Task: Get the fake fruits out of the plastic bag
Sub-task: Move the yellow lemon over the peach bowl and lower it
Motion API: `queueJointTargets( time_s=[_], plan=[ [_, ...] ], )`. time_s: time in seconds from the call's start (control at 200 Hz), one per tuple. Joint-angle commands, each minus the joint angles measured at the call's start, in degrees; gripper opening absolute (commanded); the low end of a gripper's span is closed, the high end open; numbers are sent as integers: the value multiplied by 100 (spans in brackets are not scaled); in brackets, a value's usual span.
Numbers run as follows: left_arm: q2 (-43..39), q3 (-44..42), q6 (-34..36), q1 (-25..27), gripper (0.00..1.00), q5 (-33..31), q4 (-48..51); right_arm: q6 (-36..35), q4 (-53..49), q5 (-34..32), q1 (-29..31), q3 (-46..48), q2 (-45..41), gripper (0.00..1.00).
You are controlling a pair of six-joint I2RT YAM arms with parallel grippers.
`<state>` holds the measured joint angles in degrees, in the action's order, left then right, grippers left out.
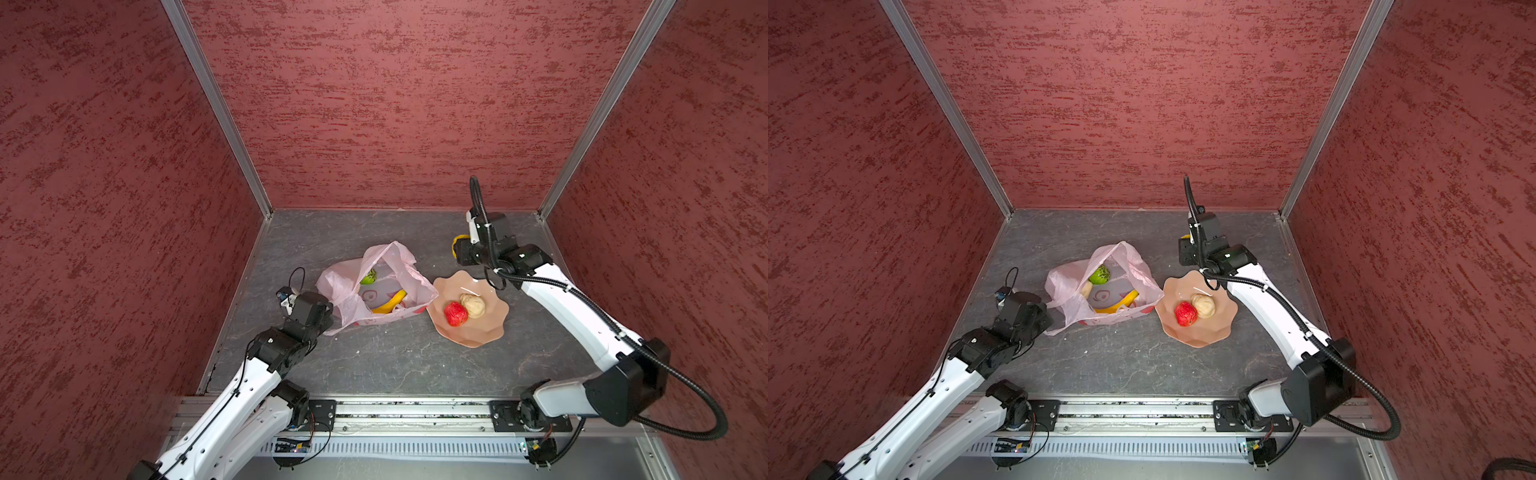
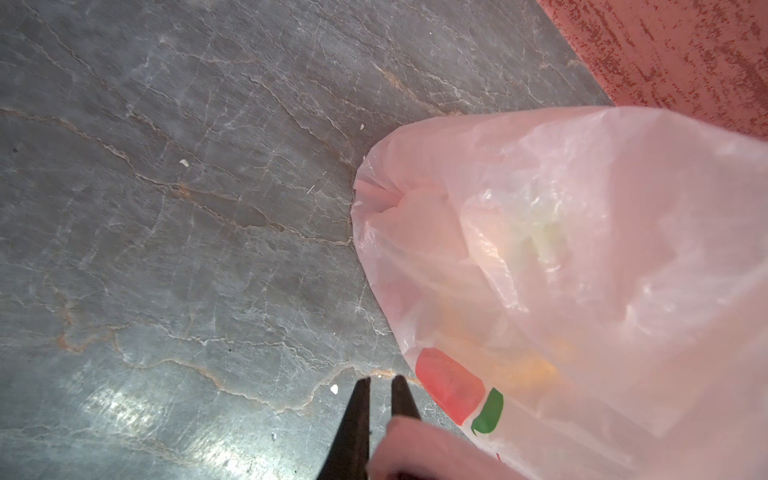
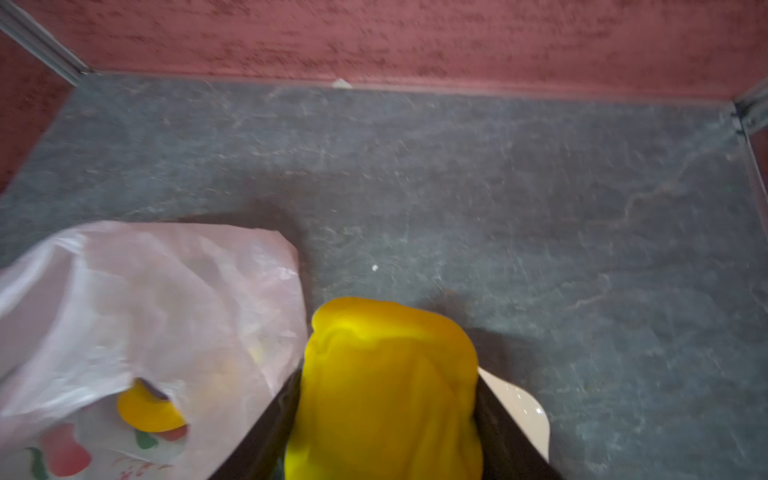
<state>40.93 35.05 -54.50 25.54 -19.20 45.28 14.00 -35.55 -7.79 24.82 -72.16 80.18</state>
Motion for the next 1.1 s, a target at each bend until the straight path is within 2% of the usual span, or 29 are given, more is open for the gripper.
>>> queueJointTargets(
  time_s=[0.0, 0.446, 1.097],
  plan=[
    [-25, 88, 172, -46, 14, 74, 18, 281, 605, 43, -123, 400, -41, 47],
    [-178, 48, 102, -81, 14, 154, 187, 340, 1486, 269, -197, 1382, 710, 49],
    [-221, 6, 20, -84, 14, 171, 219, 520, 1910, 443, -198, 2007, 938, 53]
  ],
)
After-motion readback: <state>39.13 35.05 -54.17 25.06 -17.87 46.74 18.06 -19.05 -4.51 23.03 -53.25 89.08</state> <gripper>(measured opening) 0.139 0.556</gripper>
